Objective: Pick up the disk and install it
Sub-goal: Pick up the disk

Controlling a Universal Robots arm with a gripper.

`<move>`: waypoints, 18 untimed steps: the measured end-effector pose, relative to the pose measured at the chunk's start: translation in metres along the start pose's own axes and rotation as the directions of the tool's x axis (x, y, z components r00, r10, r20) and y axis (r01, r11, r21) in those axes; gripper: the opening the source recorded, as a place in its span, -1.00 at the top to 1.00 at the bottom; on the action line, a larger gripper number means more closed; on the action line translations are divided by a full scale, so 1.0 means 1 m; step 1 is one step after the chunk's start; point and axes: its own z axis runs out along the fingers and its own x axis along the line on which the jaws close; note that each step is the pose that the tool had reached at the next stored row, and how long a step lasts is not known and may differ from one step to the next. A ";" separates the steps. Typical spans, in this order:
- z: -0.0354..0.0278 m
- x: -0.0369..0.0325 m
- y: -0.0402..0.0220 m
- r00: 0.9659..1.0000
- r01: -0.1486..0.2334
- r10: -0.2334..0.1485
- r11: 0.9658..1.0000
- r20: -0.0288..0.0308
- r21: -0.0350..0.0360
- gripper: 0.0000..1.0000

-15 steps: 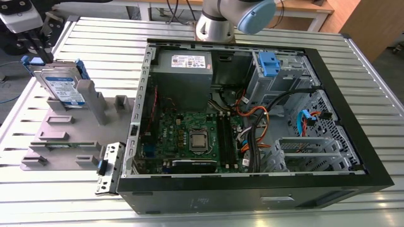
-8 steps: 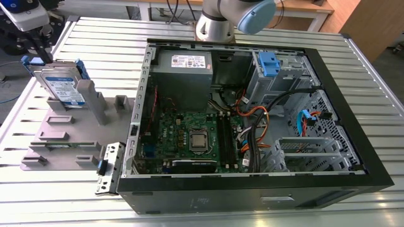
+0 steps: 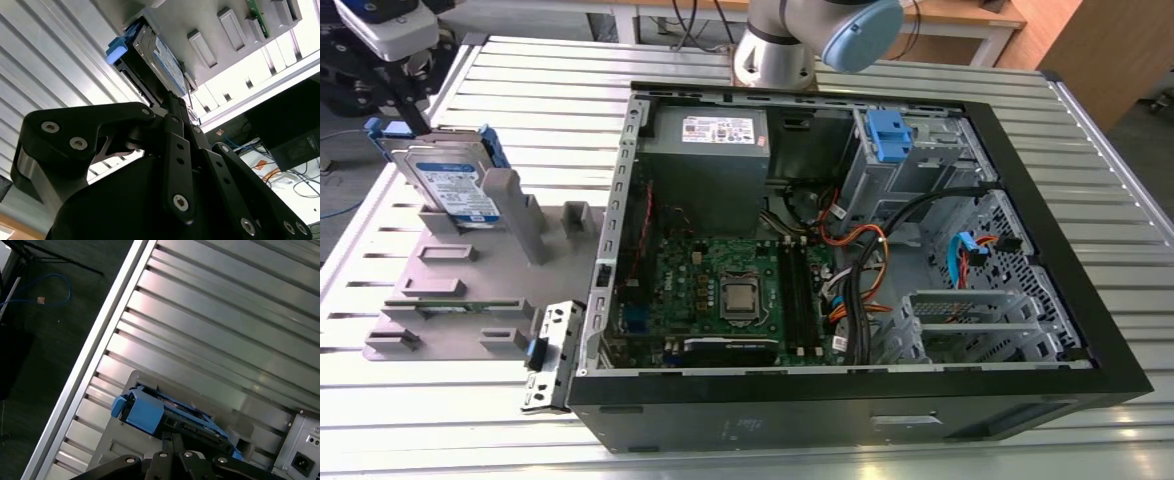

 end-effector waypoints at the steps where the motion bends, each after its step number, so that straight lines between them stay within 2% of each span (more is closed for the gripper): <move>1: 0.0001 0.0000 0.0000 1.000 0.018 -0.018 1.000 -0.001 0.000 0.79; 3: 0.0002 0.0000 0.0000 0.998 0.056 -0.056 0.998 -0.002 0.000 0.79; 6: 0.0003 0.0000 0.0000 0.994 0.109 -0.109 0.994 -0.005 0.001 0.79; 10: 0.0005 0.0000 0.0000 0.983 0.181 -0.181 0.983 -0.008 0.001 0.79; 13: 0.0006 0.0000 0.0000 0.972 0.234 -0.234 0.972 -0.010 0.001 0.79; 16: 0.0007 0.0000 0.0000 0.958 0.288 -0.288 0.958 -0.012 0.001 0.79; 18: 0.0008 0.0000 0.0000 0.947 0.322 -0.322 0.947 -0.014 0.000 0.79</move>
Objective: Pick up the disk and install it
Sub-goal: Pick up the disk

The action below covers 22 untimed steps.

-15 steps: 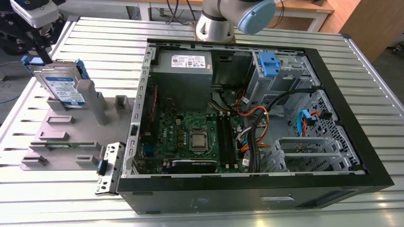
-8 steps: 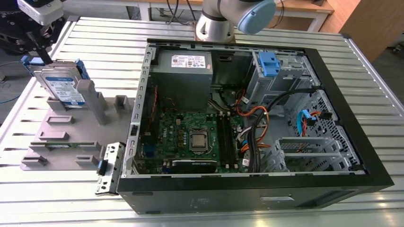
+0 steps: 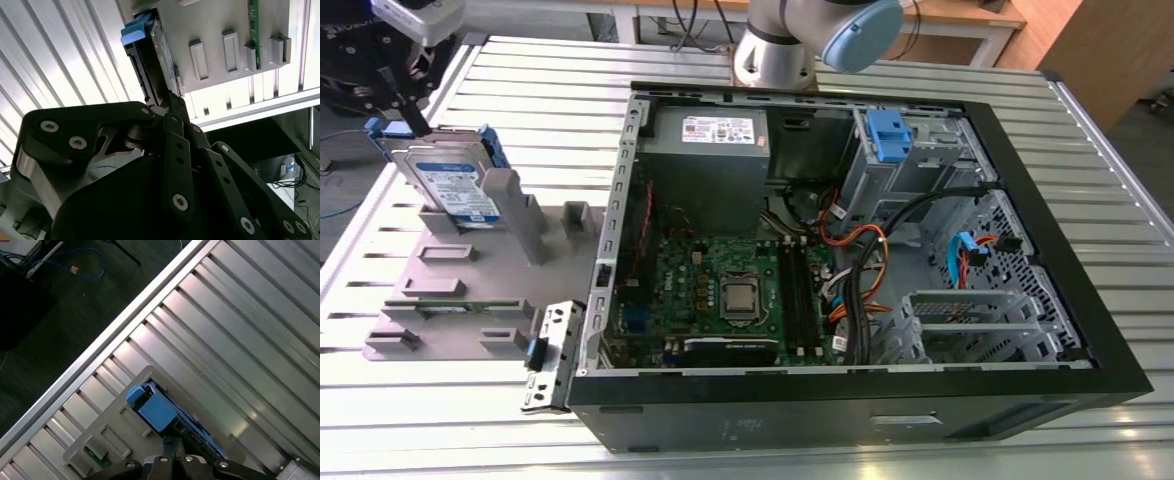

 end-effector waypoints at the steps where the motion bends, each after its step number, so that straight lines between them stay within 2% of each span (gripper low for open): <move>1: 0.0000 0.0000 0.0000 1.000 0.018 -0.018 1.000 -0.001 0.000 0.79; 4: 0.0002 0.0000 0.0000 0.997 0.073 -0.073 0.997 -0.003 0.000 0.79; 6: 0.0002 0.0000 0.0000 0.994 0.109 -0.109 0.994 -0.005 0.001 0.79; 8: 0.0003 0.0000 0.0000 0.990 0.144 -0.144 0.990 -0.006 0.001 0.79; 11: 0.0005 0.0000 0.0000 0.980 0.199 -0.199 0.980 -0.008 0.001 0.79; 13: 0.0006 0.0000 0.0000 0.972 0.234 -0.234 0.972 -0.010 0.001 0.79; 16: 0.0007 0.0000 0.0000 0.958 0.286 -0.286 0.958 -0.012 0.001 0.79; 19: 0.0010 0.0000 -0.0001 0.941 0.339 -0.339 0.941 -0.015 0.000 0.79; 22: 0.0012 0.0000 -0.0001 0.922 0.388 -0.388 0.922 -0.017 0.000 0.79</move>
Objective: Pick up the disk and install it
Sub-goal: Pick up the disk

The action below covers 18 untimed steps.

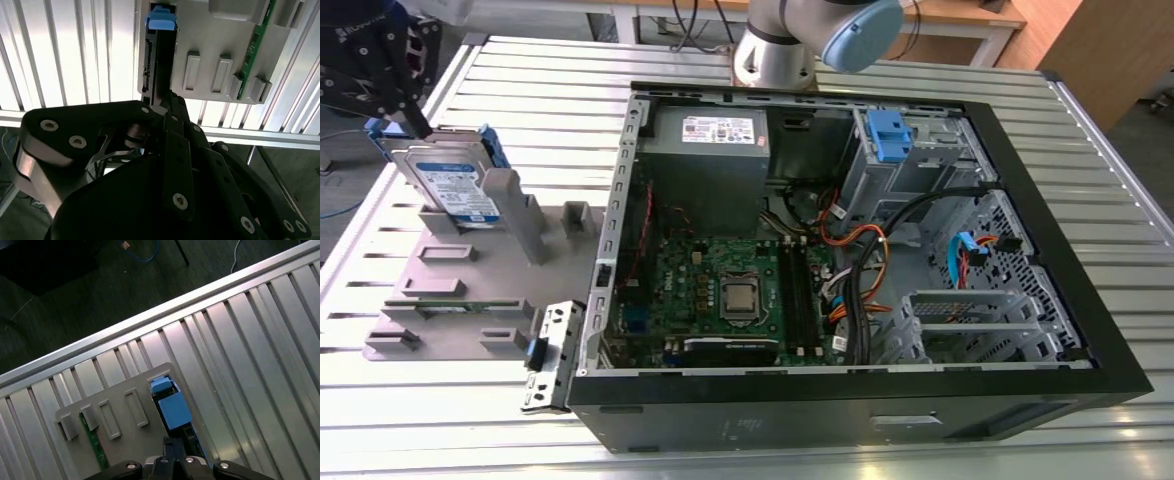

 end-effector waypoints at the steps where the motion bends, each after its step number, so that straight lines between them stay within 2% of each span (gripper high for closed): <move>1: 0.0001 0.0000 0.0000 1.000 0.016 -0.016 1.000 -0.001 0.000 0.79; 4: 0.0002 0.0000 0.0000 0.998 0.055 -0.055 0.998 -0.002 0.000 0.79; 13: 0.0003 -0.0009 -0.0010 0.998 0.063 -0.063 0.998 -0.002 0.000 0.79; 15: 0.0005 -0.0008 -0.0011 0.997 0.084 -0.084 0.997 -0.003 0.000 0.79; 18: 0.0014 -0.0009 -0.0012 0.991 0.137 -0.137 0.991 -0.005 0.001 0.79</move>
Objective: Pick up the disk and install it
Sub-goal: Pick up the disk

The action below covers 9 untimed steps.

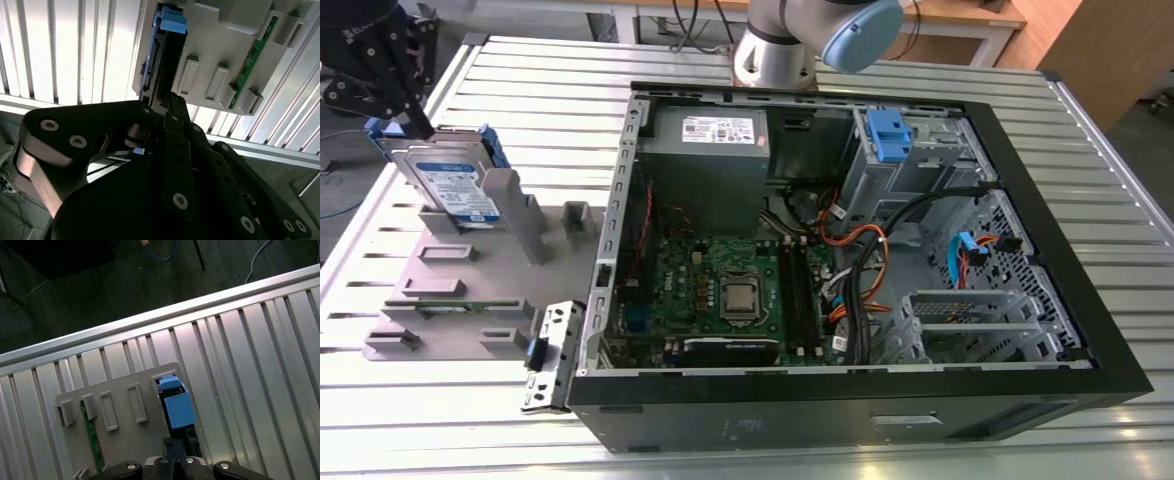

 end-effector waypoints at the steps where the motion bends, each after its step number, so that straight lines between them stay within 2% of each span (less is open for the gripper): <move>1: 0.0003 0.0000 0.0000 1.000 0.018 -0.018 1.000 -0.001 0.000 0.79; 4: 0.0012 0.0000 0.0000 0.997 0.072 -0.072 0.997 -0.003 0.000 0.79; 9: 0.0014 0.0000 0.0000 0.988 0.152 -0.151 0.988 -0.006 0.001 0.79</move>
